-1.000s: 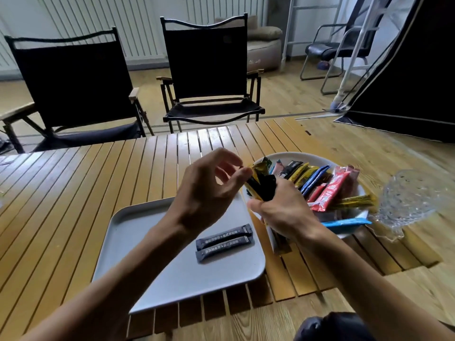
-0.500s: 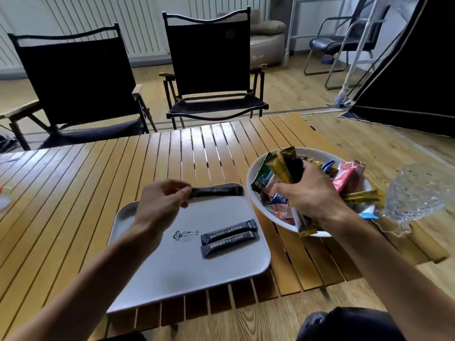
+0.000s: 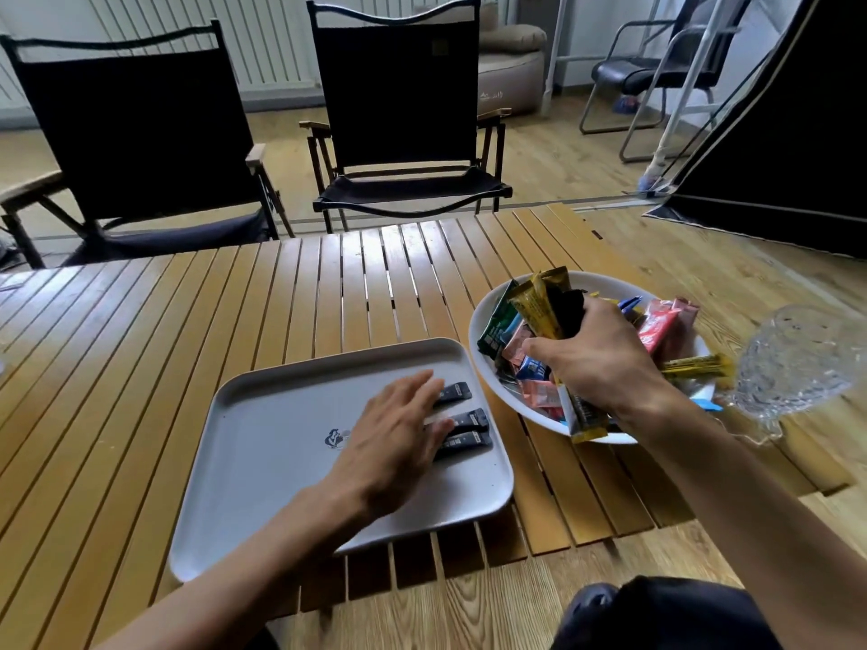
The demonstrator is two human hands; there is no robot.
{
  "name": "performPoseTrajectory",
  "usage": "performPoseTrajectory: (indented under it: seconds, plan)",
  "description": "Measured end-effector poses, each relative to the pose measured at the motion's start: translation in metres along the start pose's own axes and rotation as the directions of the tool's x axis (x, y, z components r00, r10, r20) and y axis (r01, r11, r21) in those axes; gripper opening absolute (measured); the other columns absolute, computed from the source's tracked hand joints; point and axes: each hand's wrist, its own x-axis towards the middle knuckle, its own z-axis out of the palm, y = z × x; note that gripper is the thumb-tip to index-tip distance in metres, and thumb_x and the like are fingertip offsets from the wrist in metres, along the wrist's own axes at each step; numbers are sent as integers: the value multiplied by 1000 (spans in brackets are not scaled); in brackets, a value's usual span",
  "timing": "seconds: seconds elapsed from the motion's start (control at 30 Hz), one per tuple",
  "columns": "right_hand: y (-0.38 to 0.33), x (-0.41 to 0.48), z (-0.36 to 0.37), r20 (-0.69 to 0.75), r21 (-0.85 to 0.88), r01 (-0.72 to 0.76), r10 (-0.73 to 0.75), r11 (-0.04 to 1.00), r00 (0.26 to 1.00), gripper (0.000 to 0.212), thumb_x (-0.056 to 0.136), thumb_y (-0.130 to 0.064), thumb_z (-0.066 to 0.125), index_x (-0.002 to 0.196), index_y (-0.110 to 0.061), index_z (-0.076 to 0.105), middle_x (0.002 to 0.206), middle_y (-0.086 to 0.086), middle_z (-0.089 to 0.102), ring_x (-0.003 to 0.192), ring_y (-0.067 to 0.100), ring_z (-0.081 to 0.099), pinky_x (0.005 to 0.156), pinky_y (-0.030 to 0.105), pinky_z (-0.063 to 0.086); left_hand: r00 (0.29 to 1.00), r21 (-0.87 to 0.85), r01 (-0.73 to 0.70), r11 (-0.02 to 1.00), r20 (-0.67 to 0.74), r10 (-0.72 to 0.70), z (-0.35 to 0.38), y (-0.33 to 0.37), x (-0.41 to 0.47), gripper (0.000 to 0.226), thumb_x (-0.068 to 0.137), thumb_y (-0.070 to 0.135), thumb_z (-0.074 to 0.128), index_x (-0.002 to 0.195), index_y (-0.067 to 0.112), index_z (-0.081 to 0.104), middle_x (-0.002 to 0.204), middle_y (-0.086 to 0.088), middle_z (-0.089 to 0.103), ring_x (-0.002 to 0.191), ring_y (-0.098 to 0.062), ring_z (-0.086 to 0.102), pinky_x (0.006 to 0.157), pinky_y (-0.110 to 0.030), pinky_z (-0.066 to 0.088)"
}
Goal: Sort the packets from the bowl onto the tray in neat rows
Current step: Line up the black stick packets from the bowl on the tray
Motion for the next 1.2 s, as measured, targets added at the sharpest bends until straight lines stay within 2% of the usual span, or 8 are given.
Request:
performPoseTrajectory:
  seconds: [0.2,0.57,0.63,0.7,0.77,0.93,1.07,1.2]
  plan:
    - [-1,-3,1,7,-10,17,-17,1000,1000,17,84,-21,73,92,-19,59,81,-6,61,74,-1,55,58,15,39,983,-18,-185,982,5,186,9,-4,1,40,97,27,40,132,16,56,140,-1,52,131,-18,46,109,-16,23]
    - [2,-2,5,9,-42,13,-13,999,1000,21,84,-22,73,100,-19,60,84,-5,64,76,2,59,58,13,41,965,-86,-248,965,-113,238,16,5,1,27,96,20,47,116,16,66,123,-2,64,113,-13,54,98,-15,36]
    - [2,-2,5,20,-49,27,-26,998,999,19,82,-22,74,98,-19,63,82,-4,67,71,4,63,52,11,43,964,-62,-210,976,-177,196,11,5,2,28,95,22,48,117,16,65,124,-3,63,114,-17,56,99,-21,39]
    - [0,-4,4,63,-39,46,-44,998,997,18,83,-20,73,97,-18,63,83,-2,68,65,2,63,45,5,40,944,-157,-141,977,-320,85,-8,12,7,22,93,19,54,111,14,67,112,-1,66,103,-12,60,92,-26,49]
    - [-2,-6,6,101,-58,77,-71,995,992,18,83,-21,73,97,-18,63,85,-2,67,73,3,61,48,6,40,908,-311,-148,939,-418,4,-37,26,16,11,92,19,58,99,16,66,94,6,66,90,0,59,78,-15,49]
    - [-5,-13,17,166,-129,161,-139,979,976,25,84,-23,71,102,-20,55,83,-8,57,77,8,56,59,10,37,955,-393,-165,905,-292,48,-71,61,39,17,88,30,62,102,20,62,87,14,61,83,0,59,66,-11,48]
    - [-6,-16,19,195,-132,189,-162,973,967,23,83,-23,71,86,-26,49,75,-10,52,69,3,50,57,16,33,959,-368,-244,897,-231,166,-72,58,45,14,86,15,65,100,18,67,89,11,66,83,-1,63,69,-11,50]
    - [-7,-15,15,255,-109,194,-161,975,953,29,83,-22,71,80,-34,45,77,-10,51,70,1,48,60,17,33,927,-235,-322,917,-275,255,-73,49,40,17,83,4,68,97,14,71,90,3,71,79,2,62,69,-4,47]
